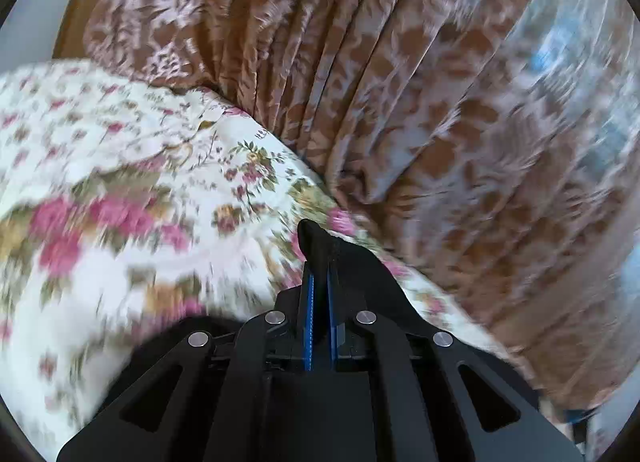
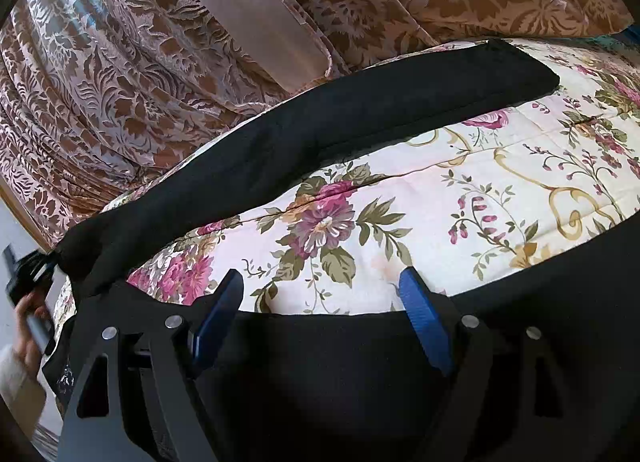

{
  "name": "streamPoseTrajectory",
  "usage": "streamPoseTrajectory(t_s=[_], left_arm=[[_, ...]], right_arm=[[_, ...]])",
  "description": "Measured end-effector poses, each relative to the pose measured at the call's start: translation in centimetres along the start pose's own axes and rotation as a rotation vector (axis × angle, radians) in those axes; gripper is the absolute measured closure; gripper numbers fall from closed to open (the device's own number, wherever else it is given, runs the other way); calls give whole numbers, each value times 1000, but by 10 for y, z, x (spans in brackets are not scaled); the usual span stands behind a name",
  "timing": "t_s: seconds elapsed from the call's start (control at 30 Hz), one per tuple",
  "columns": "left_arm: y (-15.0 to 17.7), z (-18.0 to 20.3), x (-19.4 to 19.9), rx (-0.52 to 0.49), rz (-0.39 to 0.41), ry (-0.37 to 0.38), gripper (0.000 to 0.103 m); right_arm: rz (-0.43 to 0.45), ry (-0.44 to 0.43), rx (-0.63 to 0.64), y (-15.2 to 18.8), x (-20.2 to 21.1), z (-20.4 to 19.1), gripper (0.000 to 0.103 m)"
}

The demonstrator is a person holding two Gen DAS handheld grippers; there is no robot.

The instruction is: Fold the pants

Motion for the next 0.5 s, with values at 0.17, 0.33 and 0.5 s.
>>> streamPoseTrajectory(t_s=[0.17, 0.33, 0.5], left_arm=[[50, -23, 42, 128, 20, 110, 99], [96, -50, 47, 214, 11, 101, 99], [116, -73, 42, 273, 25, 116, 99]], right_arm=[[0, 1, -1, 0, 0, 0, 23], [0, -1, -1, 1, 0, 0, 23], [0, 1, -1, 1, 0, 0, 23]])
Point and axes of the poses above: each gripper's, at about its wrist camera, not at the fingertips, and x roughly against the way its jaws point, z to its right, y to its underside, the point moved 2 cm from there along -x, roughly the way its jaws point, and after that the axes turned 15 degrees about -z, right-handed, at the moved point
